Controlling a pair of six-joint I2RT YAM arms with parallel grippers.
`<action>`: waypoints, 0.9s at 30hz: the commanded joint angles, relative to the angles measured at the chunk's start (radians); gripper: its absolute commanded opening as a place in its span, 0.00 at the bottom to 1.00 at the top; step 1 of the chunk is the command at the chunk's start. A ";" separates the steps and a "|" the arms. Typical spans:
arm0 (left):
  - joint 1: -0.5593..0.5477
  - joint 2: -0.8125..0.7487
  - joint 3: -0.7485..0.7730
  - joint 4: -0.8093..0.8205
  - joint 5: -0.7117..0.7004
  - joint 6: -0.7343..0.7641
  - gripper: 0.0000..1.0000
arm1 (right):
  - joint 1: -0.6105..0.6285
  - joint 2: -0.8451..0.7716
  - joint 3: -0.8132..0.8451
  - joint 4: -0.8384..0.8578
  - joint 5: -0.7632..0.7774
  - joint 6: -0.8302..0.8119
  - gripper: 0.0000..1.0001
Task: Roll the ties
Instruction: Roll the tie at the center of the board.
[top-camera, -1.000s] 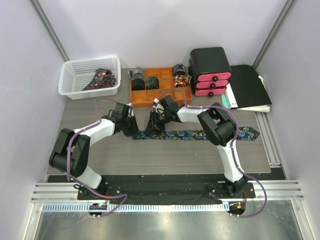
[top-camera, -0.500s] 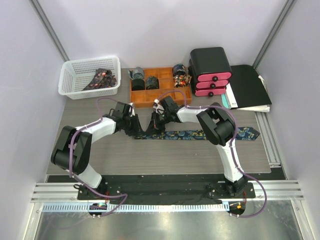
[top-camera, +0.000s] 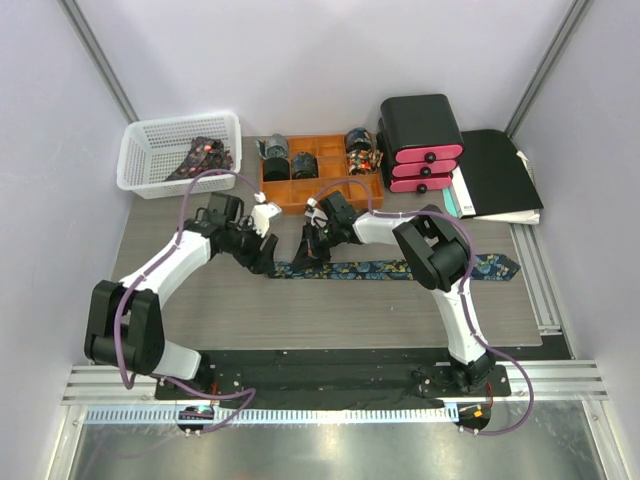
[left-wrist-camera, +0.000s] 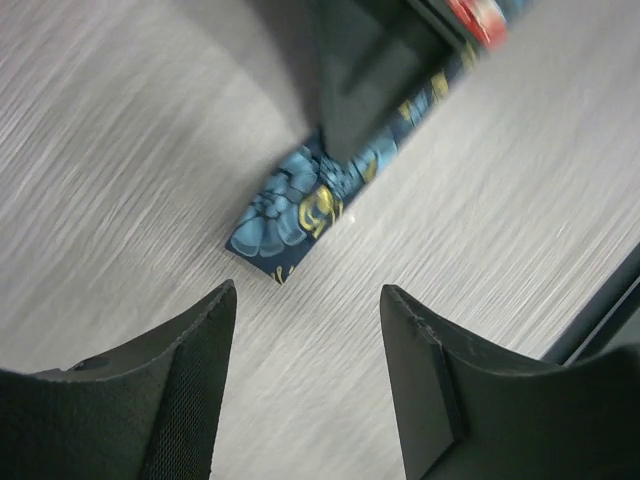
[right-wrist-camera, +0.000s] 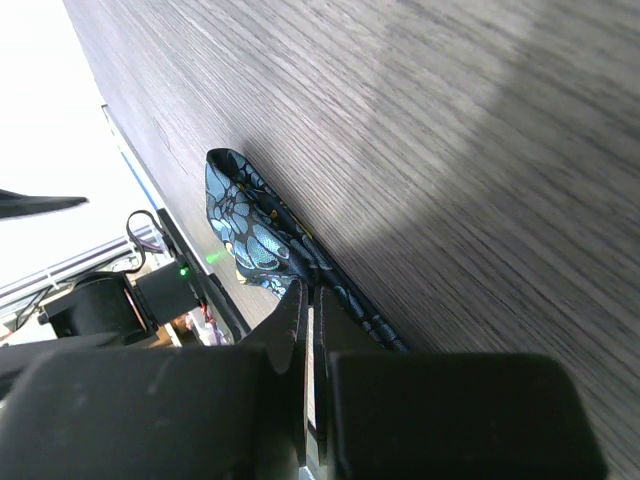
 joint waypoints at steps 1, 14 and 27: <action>-0.002 0.015 -0.017 -0.088 0.113 0.489 0.60 | 0.000 0.034 0.016 -0.044 0.047 -0.034 0.01; -0.028 0.231 0.051 -0.026 0.058 0.620 0.51 | 0.000 0.045 0.031 -0.047 0.039 -0.033 0.01; -0.035 0.205 0.028 0.014 0.038 0.729 0.51 | 0.000 0.038 0.028 -0.047 0.033 -0.044 0.01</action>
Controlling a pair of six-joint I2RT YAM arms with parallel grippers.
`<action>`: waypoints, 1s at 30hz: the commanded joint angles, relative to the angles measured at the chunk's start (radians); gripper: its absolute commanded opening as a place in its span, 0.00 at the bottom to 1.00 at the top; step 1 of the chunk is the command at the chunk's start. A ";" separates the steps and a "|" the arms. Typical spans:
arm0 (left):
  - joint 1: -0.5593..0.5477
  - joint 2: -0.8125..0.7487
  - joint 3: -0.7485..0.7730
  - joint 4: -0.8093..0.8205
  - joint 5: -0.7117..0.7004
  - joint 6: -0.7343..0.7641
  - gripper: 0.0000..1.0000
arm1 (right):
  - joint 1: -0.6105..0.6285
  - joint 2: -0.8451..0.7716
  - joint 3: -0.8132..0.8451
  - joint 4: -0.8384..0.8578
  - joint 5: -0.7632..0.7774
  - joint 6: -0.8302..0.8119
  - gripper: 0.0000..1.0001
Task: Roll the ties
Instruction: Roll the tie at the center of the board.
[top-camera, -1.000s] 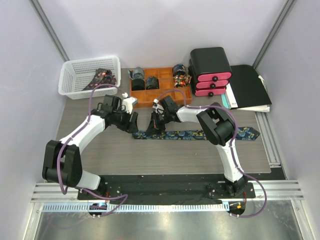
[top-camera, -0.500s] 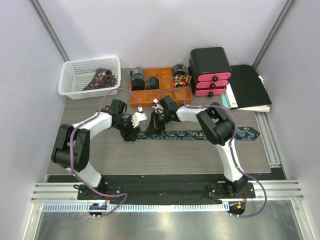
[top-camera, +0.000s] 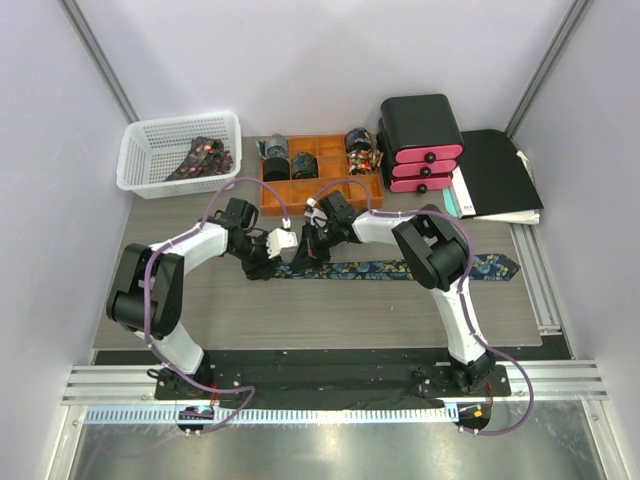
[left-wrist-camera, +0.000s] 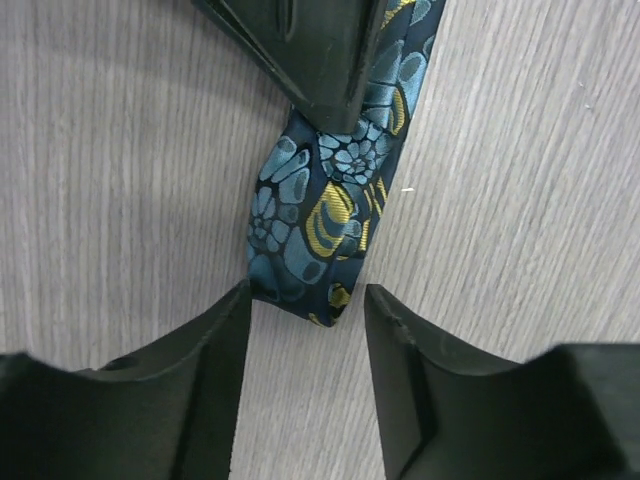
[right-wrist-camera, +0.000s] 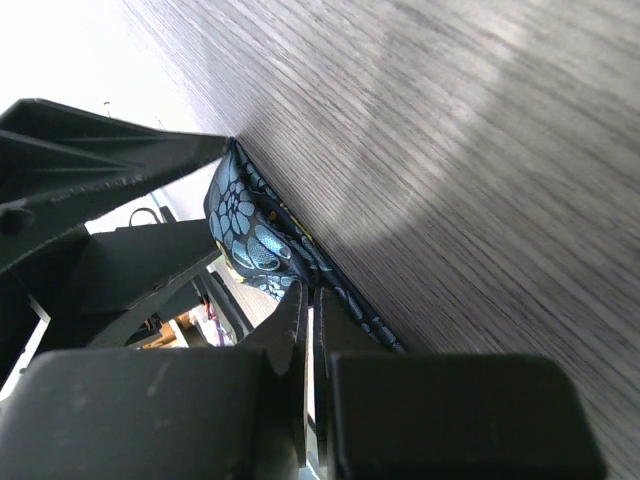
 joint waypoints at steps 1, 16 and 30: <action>-0.005 -0.023 0.025 0.044 0.027 0.043 0.52 | 0.002 0.024 0.007 -0.031 0.049 -0.044 0.01; -0.022 0.066 0.070 -0.094 0.015 0.195 0.47 | 0.000 0.030 0.010 -0.026 0.046 -0.051 0.01; -0.035 0.011 0.174 -0.133 0.111 0.042 0.26 | 0.000 0.030 0.007 -0.026 0.047 -0.047 0.01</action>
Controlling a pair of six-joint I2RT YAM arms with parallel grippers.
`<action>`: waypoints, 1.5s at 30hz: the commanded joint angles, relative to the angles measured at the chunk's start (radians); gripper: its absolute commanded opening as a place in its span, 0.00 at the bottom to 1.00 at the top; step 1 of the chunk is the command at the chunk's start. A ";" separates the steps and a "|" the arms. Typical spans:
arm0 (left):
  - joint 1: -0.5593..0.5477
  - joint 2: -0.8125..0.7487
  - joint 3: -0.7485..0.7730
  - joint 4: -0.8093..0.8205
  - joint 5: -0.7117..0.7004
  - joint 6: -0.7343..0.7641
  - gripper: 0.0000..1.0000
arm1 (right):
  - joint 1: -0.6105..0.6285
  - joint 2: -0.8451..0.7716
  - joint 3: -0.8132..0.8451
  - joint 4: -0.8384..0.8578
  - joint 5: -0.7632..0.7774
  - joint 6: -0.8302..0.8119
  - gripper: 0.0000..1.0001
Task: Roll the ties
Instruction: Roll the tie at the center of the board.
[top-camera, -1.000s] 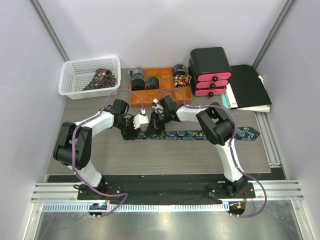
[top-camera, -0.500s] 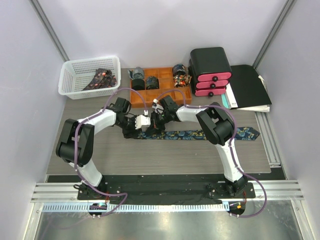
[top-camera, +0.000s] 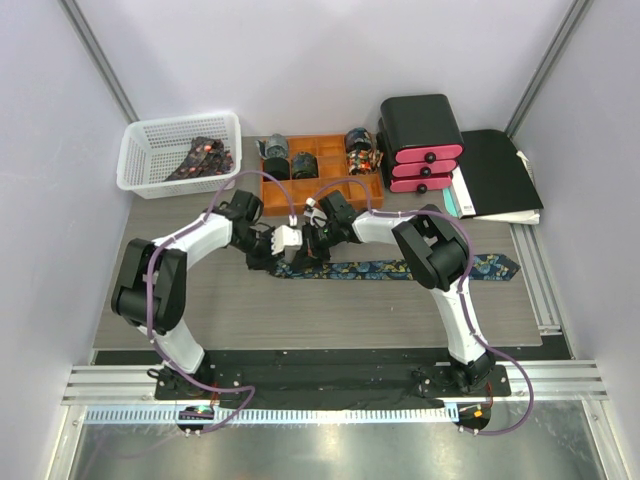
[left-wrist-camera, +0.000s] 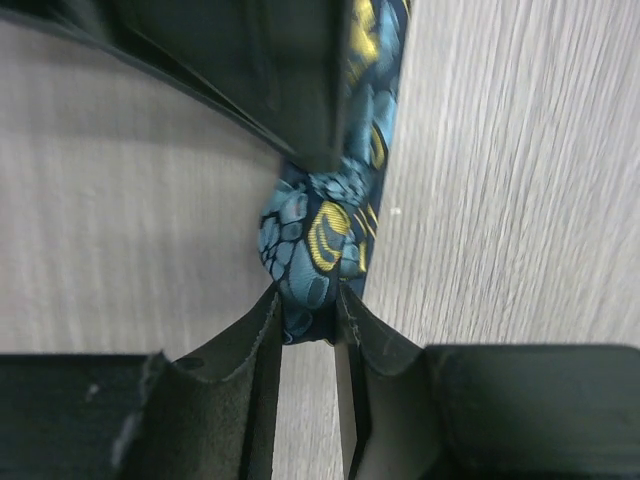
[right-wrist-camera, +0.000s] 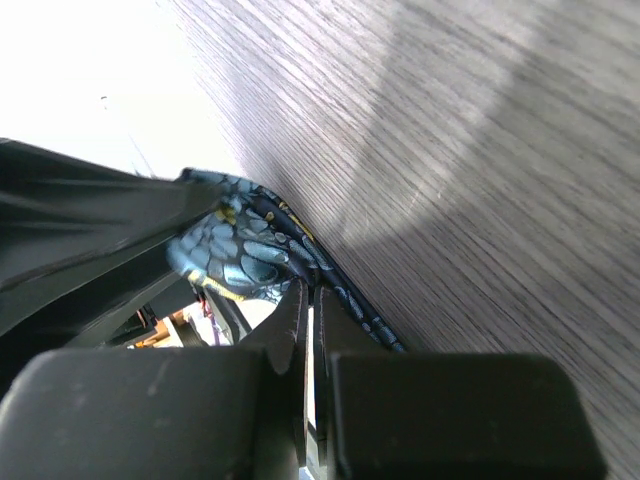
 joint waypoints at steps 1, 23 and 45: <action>-0.022 -0.022 0.092 -0.033 0.086 -0.094 0.25 | 0.000 0.030 0.008 -0.027 0.049 -0.028 0.01; -0.100 0.107 0.057 -0.001 -0.050 -0.166 0.24 | -0.050 -0.073 -0.072 0.193 -0.085 0.216 0.24; -0.138 0.084 0.011 0.033 -0.079 -0.143 0.27 | -0.035 -0.101 -0.077 0.142 -0.065 0.169 0.43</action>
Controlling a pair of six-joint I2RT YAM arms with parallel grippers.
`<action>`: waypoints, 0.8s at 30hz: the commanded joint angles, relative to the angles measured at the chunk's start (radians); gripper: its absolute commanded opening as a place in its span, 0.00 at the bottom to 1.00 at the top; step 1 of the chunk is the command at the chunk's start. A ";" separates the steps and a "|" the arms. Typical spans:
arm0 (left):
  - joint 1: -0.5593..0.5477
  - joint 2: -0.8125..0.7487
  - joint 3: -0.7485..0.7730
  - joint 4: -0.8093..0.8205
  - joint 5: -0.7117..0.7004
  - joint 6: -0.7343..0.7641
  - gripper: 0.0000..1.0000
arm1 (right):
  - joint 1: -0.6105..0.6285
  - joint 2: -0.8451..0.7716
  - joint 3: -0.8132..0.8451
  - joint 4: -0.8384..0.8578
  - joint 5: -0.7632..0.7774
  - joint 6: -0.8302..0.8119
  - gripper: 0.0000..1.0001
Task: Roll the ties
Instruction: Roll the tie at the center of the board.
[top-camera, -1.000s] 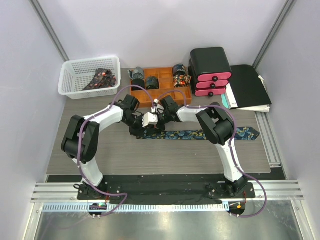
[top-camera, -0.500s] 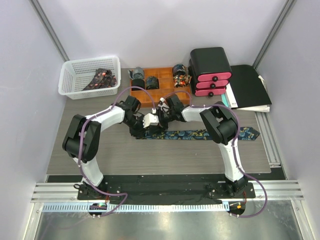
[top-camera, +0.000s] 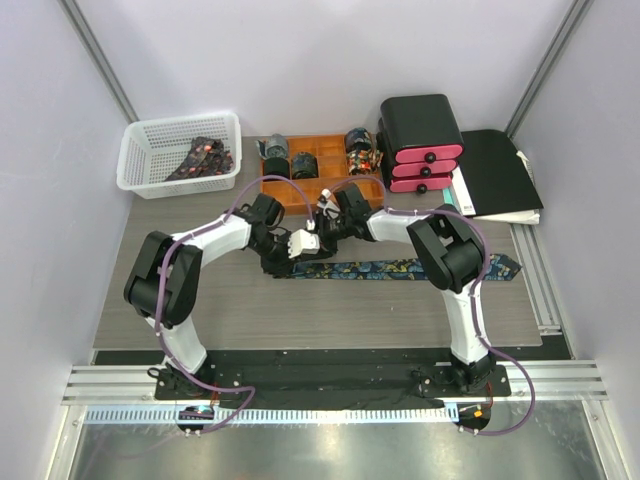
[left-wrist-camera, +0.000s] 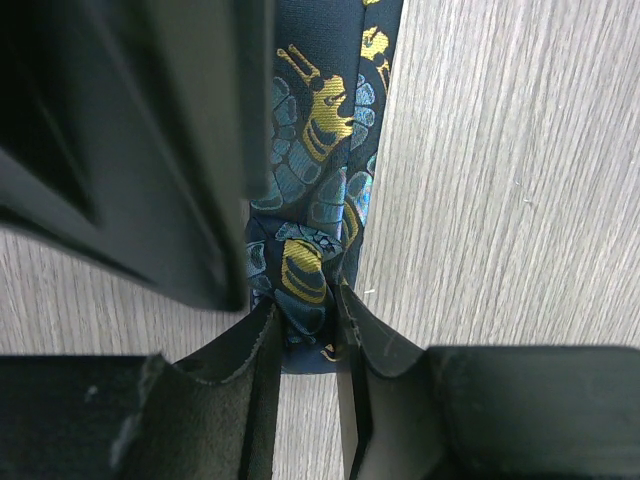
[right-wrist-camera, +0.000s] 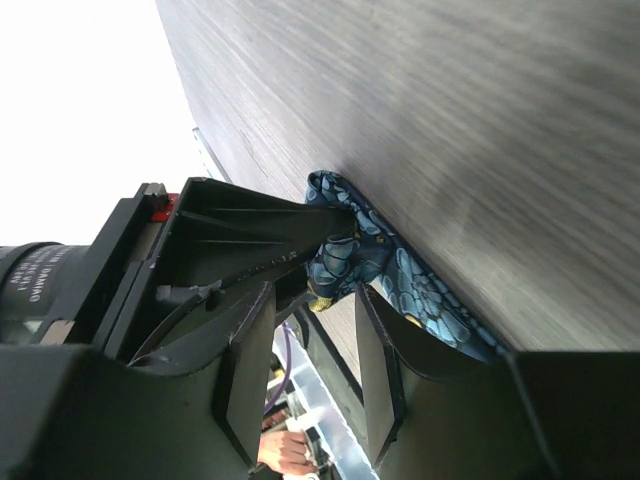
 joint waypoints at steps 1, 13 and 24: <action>-0.014 0.011 -0.035 -0.002 -0.024 0.009 0.27 | 0.035 -0.001 0.037 -0.055 0.016 -0.051 0.44; -0.014 0.017 -0.027 0.000 -0.024 0.001 0.29 | 0.023 -0.001 0.080 -0.281 0.119 -0.246 0.13; 0.011 -0.036 -0.049 0.038 -0.033 -0.002 0.45 | 0.011 0.025 0.078 -0.349 0.182 -0.298 0.01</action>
